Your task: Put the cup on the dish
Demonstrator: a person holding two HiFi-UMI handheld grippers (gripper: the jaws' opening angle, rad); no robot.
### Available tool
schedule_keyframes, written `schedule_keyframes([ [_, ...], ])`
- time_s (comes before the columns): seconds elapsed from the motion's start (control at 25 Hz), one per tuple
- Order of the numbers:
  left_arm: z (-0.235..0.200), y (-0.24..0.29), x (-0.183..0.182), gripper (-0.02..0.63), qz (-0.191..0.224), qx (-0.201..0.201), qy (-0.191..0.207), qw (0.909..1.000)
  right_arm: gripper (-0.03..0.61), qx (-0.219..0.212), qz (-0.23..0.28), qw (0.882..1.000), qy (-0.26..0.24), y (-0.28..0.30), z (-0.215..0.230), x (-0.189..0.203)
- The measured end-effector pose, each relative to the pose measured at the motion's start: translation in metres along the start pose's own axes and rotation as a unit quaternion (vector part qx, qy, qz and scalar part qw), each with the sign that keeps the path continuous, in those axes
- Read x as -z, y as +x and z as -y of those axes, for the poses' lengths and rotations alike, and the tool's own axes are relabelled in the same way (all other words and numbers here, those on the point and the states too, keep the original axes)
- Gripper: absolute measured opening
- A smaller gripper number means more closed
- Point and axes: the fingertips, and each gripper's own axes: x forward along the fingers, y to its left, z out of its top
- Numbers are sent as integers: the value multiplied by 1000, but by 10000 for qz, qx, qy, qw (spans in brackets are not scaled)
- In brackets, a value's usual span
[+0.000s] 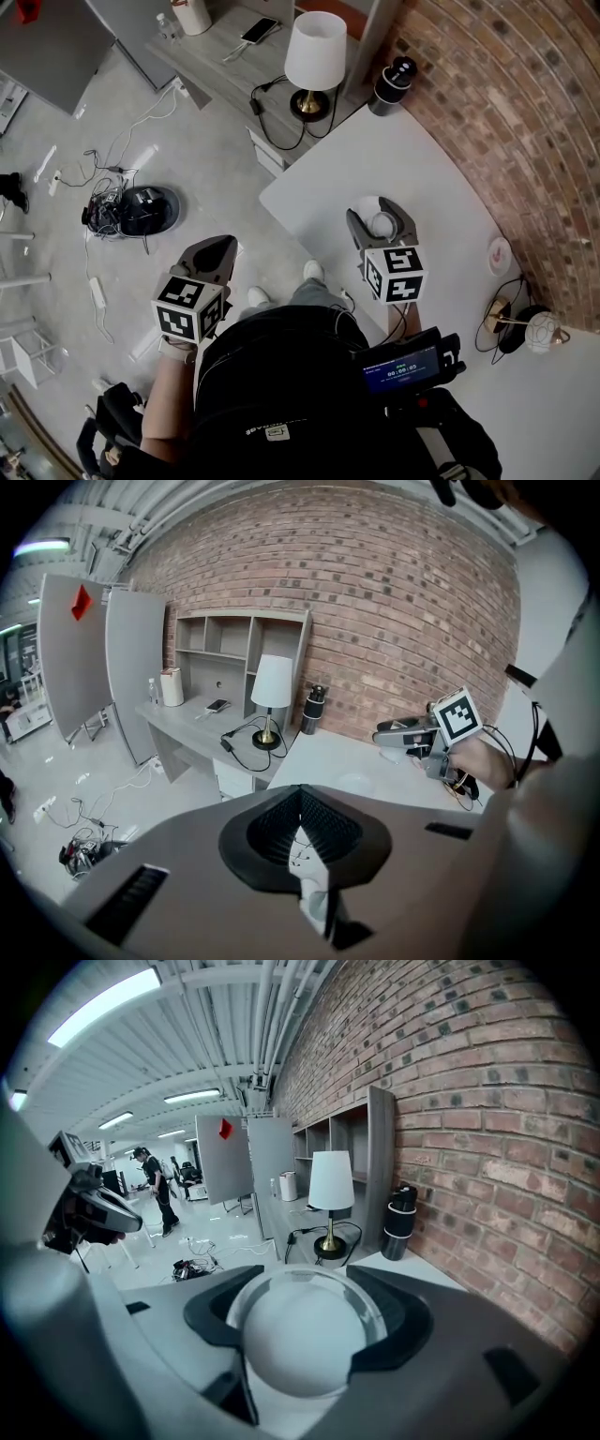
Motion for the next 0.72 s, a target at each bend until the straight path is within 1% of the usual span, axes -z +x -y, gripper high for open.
schedule_keyframes([
  [0.4, 9, 15, 3, 6, -275, -197, -49, 9994, 276, 207, -220, 9995, -80, 32, 47, 29],
  [0.72, 11, 23, 2, 6, -409, -334, -99, 9986, 276, 216, -479, 9982, -276, 56, 63, 54],
])
